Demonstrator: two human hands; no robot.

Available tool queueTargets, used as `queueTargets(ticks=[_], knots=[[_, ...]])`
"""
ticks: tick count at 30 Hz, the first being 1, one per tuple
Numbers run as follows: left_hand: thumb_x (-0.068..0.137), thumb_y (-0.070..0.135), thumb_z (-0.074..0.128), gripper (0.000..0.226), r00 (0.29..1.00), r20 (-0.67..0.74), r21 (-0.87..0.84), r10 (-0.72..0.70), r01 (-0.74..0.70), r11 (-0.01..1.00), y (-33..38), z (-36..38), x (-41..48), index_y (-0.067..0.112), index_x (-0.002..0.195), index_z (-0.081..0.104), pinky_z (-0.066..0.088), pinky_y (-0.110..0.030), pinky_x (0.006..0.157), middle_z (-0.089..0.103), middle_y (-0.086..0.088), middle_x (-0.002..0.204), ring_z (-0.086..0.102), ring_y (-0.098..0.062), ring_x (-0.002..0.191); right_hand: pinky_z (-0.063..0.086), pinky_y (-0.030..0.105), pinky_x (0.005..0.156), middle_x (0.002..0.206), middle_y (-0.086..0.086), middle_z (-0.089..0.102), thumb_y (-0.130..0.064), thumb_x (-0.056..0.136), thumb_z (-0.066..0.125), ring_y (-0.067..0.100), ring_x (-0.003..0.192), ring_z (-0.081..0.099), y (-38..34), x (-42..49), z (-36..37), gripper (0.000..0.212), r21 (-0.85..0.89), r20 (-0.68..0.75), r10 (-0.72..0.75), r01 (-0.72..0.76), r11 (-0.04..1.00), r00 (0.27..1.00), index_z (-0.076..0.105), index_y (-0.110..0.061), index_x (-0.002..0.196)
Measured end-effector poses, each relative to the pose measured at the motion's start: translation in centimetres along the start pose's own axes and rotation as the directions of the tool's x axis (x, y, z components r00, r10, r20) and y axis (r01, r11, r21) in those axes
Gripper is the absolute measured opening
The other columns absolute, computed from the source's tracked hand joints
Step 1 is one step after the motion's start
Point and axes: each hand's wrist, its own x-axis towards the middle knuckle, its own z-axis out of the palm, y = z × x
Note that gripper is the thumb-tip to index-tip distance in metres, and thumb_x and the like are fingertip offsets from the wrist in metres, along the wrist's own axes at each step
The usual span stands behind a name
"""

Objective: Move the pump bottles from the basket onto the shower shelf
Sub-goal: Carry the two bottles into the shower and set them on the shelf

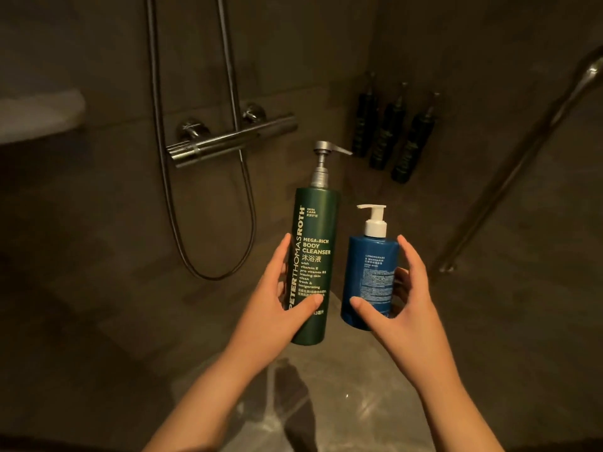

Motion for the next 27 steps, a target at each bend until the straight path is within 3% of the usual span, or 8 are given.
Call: queueTargets(ticks=[6, 15, 22, 27], knots=[[0.081, 0.008, 0.071, 0.091, 0.969, -0.248, -0.016, -0.019, 0.016, 1.000, 0.6, 0.3, 2.0, 0.050, 0.143, 0.019, 0.046, -0.027, 0.098, 0.050, 0.030, 0.127, 0.053, 0.001, 0.117, 0.035, -0.007, 0.068, 0.105, -0.061, 0.037, -0.033, 0.068, 0.079, -0.031, 0.101, 0.042, 1.1, 7.0, -0.5, 0.097, 0.075, 0.191, -0.095, 0.082, 0.994, 0.977, 0.015, -0.063, 0.135], [0.081, 0.012, 0.072, 0.090, 0.848, -0.529, 0.034, 0.015, 0.004, 0.999, 2.3, -5.6, -0.3, 0.049, 0.144, 0.019, 0.046, -0.020, 0.095, 0.049, 0.035, 0.127, 0.049, 0.002, 0.122, 0.036, -0.007, 0.065, 0.105, -0.062, 0.035, -0.030, 0.067, 0.081, -0.031, 0.102, 0.041, -2.1, 11.4, 8.8, 0.098, 0.260, 0.458, -0.269, 0.162, 0.952, 0.847, 0.016, -0.066, 0.132], [0.081, 0.010, 0.072, 0.091, 0.766, -0.631, 0.155, 0.126, -0.034, 0.987, 4.9, -12.0, -0.9, 0.053, 0.142, 0.020, 0.043, -0.011, 0.090, 0.043, 0.043, 0.128, 0.044, 0.009, 0.122, 0.038, -0.005, 0.068, 0.110, -0.058, 0.037, -0.025, 0.068, 0.081, -0.026, 0.105, 0.043, -7.8, 12.8, 16.1, 0.097, 0.404, 0.513, -0.410, 0.210, 0.890, 0.754, 0.020, -0.064, 0.133], [0.080, 0.011, 0.072, 0.091, 0.739, -0.626, 0.246, 0.250, -0.117, 0.962, 7.7, -16.9, 0.4, 0.059, 0.138, 0.021, 0.043, -0.014, 0.093, 0.042, 0.034, 0.135, 0.044, 0.006, 0.124, 0.039, -0.006, 0.067, 0.115, -0.056, 0.038, -0.045, 0.059, 0.077, -0.025, 0.108, 0.043, -13.0, 14.9, 19.8, 0.097, 0.484, 0.450, -0.515, 0.285, 0.827, 0.729, 0.019, -0.063, 0.134]])
